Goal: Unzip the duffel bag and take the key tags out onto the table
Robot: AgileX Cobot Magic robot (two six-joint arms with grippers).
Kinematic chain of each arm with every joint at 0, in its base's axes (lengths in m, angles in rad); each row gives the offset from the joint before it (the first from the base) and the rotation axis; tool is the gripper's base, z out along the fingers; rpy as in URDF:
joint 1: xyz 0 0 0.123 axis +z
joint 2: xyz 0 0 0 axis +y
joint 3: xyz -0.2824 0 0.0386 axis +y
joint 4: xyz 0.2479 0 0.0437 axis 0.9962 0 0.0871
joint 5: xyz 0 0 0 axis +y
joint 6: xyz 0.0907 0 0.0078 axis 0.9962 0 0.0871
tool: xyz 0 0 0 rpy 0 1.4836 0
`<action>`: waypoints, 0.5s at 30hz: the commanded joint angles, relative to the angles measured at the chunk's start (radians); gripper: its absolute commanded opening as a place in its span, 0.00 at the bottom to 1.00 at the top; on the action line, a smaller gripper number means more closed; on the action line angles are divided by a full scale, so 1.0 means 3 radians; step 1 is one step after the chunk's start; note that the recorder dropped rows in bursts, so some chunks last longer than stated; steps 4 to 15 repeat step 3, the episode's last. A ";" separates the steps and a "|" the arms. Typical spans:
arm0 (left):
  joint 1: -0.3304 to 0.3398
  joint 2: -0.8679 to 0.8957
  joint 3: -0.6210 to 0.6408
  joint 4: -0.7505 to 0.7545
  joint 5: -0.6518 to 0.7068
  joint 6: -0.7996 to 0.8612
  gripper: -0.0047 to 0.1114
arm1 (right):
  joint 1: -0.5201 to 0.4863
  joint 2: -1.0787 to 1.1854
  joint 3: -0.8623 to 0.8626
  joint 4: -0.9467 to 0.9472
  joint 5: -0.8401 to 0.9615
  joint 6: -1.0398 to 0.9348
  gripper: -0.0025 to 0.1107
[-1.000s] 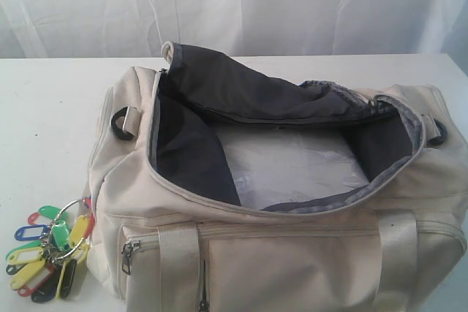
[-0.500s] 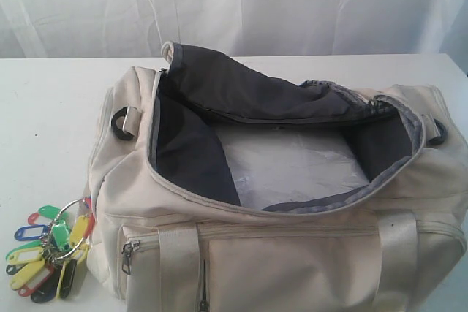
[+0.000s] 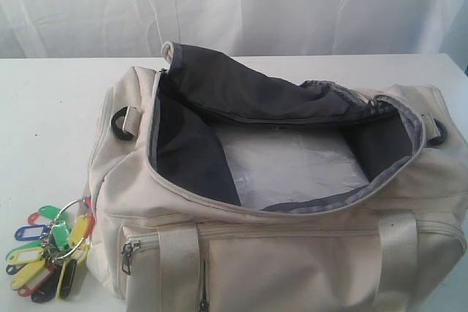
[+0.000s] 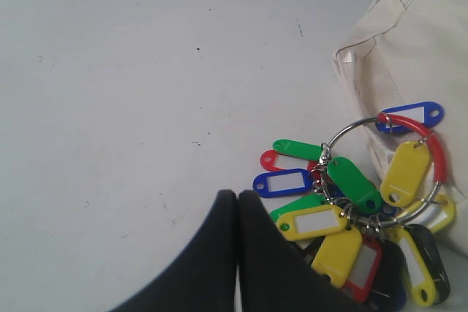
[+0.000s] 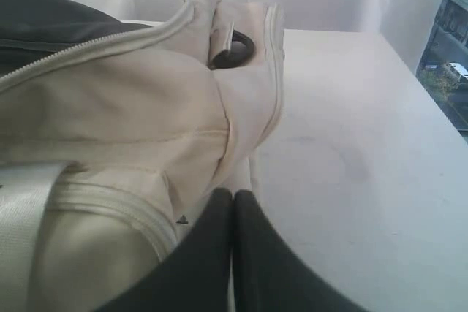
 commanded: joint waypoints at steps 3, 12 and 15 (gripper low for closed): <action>0.0010 -0.0016 0.0012 -0.0041 -0.0009 0.0000 0.04 | 0.0006 -0.0018 0.0016 -0.0015 -0.0035 -0.0002 0.02; 0.0010 -0.0016 0.0012 -0.0041 -0.0009 0.0000 0.04 | 0.0006 -0.0018 0.0016 -0.0015 -0.0035 -0.0002 0.02; 0.0010 -0.0016 0.0012 -0.0041 -0.0009 0.0000 0.04 | 0.0006 -0.0018 0.0016 -0.0015 -0.0035 -0.0002 0.02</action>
